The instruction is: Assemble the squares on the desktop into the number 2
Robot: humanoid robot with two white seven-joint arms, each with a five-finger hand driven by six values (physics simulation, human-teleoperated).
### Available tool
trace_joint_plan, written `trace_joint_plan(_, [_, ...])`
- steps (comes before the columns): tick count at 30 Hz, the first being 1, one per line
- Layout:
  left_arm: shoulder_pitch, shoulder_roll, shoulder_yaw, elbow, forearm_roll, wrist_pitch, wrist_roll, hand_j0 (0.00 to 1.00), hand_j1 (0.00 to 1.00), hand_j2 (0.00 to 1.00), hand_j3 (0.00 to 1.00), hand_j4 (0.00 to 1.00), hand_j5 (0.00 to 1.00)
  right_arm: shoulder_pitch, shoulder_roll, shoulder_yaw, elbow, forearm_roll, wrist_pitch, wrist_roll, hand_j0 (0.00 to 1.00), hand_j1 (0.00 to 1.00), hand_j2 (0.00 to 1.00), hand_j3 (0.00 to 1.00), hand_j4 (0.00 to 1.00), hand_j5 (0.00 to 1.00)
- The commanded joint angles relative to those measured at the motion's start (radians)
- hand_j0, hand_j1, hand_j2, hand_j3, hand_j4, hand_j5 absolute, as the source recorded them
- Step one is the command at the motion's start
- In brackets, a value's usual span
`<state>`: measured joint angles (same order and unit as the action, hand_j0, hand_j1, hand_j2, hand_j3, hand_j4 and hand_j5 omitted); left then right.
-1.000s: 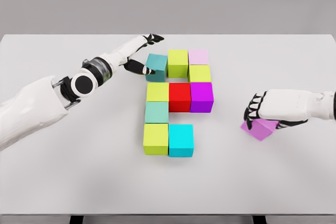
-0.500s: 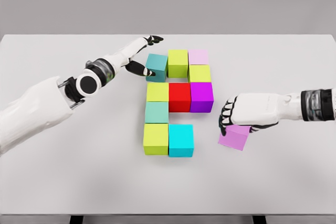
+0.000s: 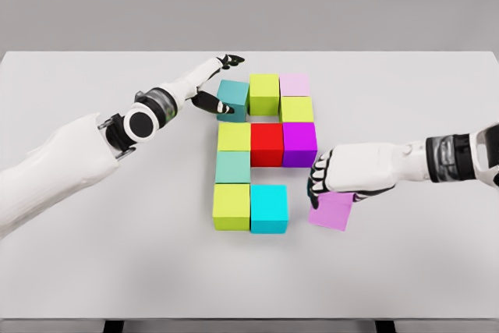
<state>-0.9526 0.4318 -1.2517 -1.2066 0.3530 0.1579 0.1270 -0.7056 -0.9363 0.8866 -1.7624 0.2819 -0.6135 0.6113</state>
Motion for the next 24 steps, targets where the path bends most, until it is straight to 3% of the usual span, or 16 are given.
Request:
trace_joint_plan(1, [0.000, -0.005, 0.000, 0.005, -0.002, 0.000, 0.000, 0.92, 0.92, 0.92, 0.92, 0.92, 0.92, 0.000, 0.005, 0.009, 0.000, -0.006, 0.003, 0.000, 0.58, 0.58, 0.58, 0.58, 0.58, 0.58])
trace_joint_plan(3, [0.002, -0.005, 0.001, 0.013, -0.002, 0.002, 0.000, 0.92, 0.92, 0.92, 0.92, 0.92, 0.92, -0.003, 0.007, 0.009, 0.000, -0.006, 0.003, 0.000, 0.68, 0.68, 0.68, 0.68, 0.68, 0.68])
trace_joint_plan(4, [0.000, -0.005, 0.000, 0.015, 0.000, 0.002, 0.000, 0.92, 0.92, 0.92, 0.92, 0.92, 0.92, -0.008, 0.007, 0.008, 0.000, -0.006, 0.003, 0.000, 0.79, 0.79, 0.79, 0.79, 0.79, 0.79])
trace_joint_plan(5, [0.000, -0.005, 0.001, 0.015, 0.000, 0.003, 0.000, 0.92, 0.92, 0.92, 0.92, 0.92, 0.92, -0.012, 0.008, 0.008, 0.000, -0.006, 0.003, 0.000, 1.00, 1.00, 1.00, 1.00, 1.00, 1.00])
trace_joint_plan(14, [0.002, -0.041, 0.002, 0.065, 0.001, 0.008, 0.000, 0.92, 0.92, 0.92, 0.92, 0.92, 0.92, -0.018, -0.009, -0.005, 0.001, -0.007, 0.003, 0.000, 1.00, 1.00, 1.00, 1.00, 1.00, 1.00])
trace_joint_plan(24, [0.000, -0.041, 0.009, 0.067, 0.006, 0.008, 0.002, 0.92, 0.92, 0.92, 0.92, 0.92, 0.92, 0.002, -0.174, -0.136, 0.021, -0.033, 0.003, 0.000, 1.00, 1.00, 1.00, 1.00, 1.00, 1.00])
